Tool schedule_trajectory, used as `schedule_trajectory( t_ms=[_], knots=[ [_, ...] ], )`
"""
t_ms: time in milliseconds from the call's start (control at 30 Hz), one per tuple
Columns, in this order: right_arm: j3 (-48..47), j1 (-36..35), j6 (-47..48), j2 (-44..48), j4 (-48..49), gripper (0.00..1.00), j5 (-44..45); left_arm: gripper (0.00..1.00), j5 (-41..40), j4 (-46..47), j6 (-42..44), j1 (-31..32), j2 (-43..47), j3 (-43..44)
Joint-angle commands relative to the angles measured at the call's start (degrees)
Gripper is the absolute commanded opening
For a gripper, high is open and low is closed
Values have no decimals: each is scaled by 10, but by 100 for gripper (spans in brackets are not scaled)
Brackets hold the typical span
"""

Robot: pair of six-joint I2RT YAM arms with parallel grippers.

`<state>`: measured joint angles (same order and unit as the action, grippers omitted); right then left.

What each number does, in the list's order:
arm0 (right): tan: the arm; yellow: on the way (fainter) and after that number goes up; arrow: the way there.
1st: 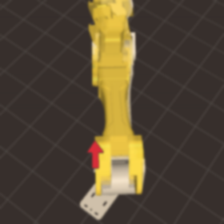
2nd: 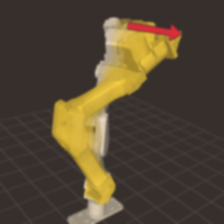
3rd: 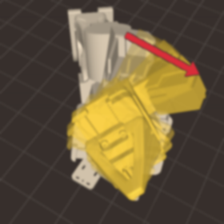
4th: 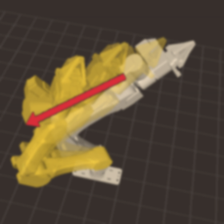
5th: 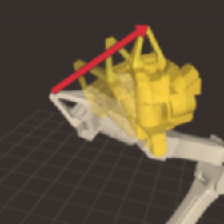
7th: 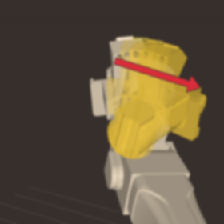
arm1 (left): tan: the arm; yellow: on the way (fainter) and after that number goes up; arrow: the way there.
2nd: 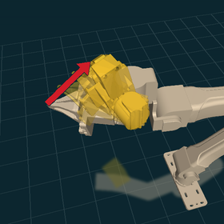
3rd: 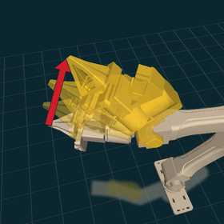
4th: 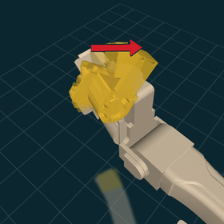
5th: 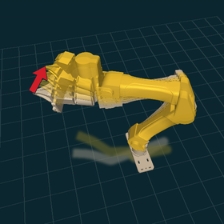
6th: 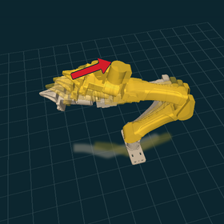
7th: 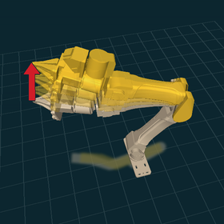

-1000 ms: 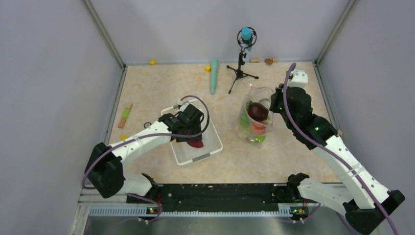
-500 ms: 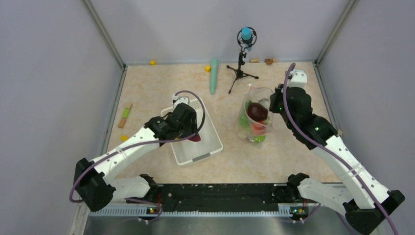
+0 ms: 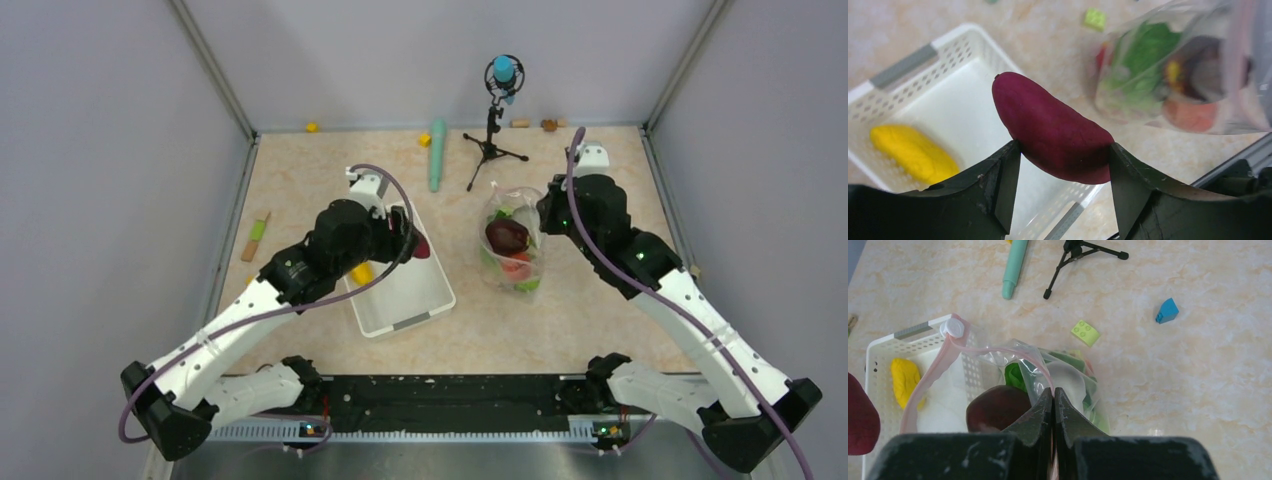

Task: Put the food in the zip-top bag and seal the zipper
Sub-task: Place the fake vegetable in the zipper food storage bag.

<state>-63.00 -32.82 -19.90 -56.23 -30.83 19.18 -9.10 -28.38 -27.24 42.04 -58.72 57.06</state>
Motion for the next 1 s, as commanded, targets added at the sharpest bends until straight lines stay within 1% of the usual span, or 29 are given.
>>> schedule_trajectory(
  t_ms=[0,100,200,333,467,567,667,767,967],
  knots=[
    [-42,5,5,4,5,0,-30,0,85,123,70,-1,22,61],
    [-44,5,1,4,6,0,-37,0,169,144,86,0,7,103],
    [-48,5,-4,5,6,0,-46,0,255,165,91,0,-28,143],
    [-49,5,-9,12,8,0,-58,0,340,176,89,2,-94,207],
    [-50,5,-18,21,12,0,-65,0,429,180,104,12,-165,261],
    [-52,4,-22,28,14,0,-71,0,482,165,133,23,-203,282],
    [-49,4,-26,32,15,0,-70,0,546,164,136,26,-233,288],
    [-48,5,-28,32,16,0,-68,0,574,156,129,26,-250,288],
    [-39,5,-28,40,33,0,-73,0,545,126,107,26,-281,298]
  ],
)
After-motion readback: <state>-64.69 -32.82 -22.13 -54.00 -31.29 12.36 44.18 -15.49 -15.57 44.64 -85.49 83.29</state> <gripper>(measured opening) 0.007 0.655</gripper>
